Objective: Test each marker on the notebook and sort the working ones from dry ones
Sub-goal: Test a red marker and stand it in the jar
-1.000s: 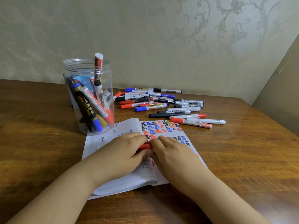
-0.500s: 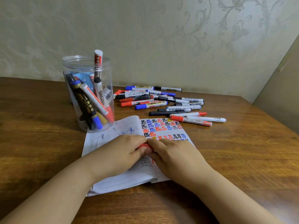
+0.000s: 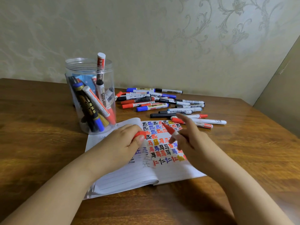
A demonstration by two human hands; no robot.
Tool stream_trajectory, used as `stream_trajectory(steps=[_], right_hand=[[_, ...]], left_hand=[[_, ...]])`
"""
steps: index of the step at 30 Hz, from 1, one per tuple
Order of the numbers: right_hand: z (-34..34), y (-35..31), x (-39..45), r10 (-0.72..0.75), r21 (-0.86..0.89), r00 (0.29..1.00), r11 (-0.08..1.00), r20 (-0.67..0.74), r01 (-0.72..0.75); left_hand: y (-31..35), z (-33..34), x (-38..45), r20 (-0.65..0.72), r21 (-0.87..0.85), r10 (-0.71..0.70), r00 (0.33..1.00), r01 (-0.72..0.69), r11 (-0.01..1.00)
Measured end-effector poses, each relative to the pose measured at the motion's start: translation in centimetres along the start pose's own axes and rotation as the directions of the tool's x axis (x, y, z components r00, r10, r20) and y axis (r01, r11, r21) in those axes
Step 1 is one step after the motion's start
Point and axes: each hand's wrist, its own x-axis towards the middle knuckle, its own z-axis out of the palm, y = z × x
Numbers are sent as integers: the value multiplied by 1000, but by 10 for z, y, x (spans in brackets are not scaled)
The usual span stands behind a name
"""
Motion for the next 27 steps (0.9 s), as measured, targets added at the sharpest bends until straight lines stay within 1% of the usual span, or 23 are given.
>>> stream_trajectory(steps=[2, 4, 6, 8, 10, 11, 12, 14, 16, 19, 21, 24, 27], right_hand=[[-11, -1, 1, 55, 177, 998, 983, -21, -50], [-20, -1, 3, 110, 405, 994, 909, -4, -99], [-27, -1, 3, 151, 599, 987, 785, 56, -154], [-32, 1, 3, 183, 756, 972, 612, 149, -231], [-37, 3, 0, 178, 845, 956, 449, 233, -289], [-39, 3, -3, 163, 859, 953, 414, 254, -300], [-39, 4, -5, 151, 855, 954, 424, 258, -298], [-33, 4, -8, 134, 804, 968, 539, 214, -252], [-18, 2, -10, 165, 736, 975, 641, 148, -220], [7, -2, -13, 222, 678, 974, 711, 34, -186], [16, -3, -16, 246, 626, 969, 757, -9, -186], [20, -4, -21, 215, 570, 976, 806, -28, -161], [25, -2, -23, 164, 528, 986, 839, -18, -130]], left_hand=[[1, 1, 0, -28, 17, 44, 999, -43, 999], [1, 0, 0, -66, 23, 70, 995, -69, 997], [2, -2, 0, -90, 7, 79, 993, -79, 997], [5, -3, -1, -93, -20, 95, 991, -97, 995], [7, -3, -1, -86, -32, 110, 990, -113, 993], [8, -2, -1, -77, -29, 108, 991, -110, 993], [9, -1, -2, -68, -26, 103, 992, -105, 994], [9, 0, -2, -55, -24, 103, 993, -104, 994], [9, 1, -2, -44, -22, 96, 994, -97, 995], [8, 1, -1, -27, -39, 73, 997, -74, 996], [8, 2, -1, -22, -32, 66, 998, -67, 997], [7, 4, -1, -14, -31, 59, 998, -59, 998], [7, 7, -2, 28, -21, 59, 998, -58, 998]])
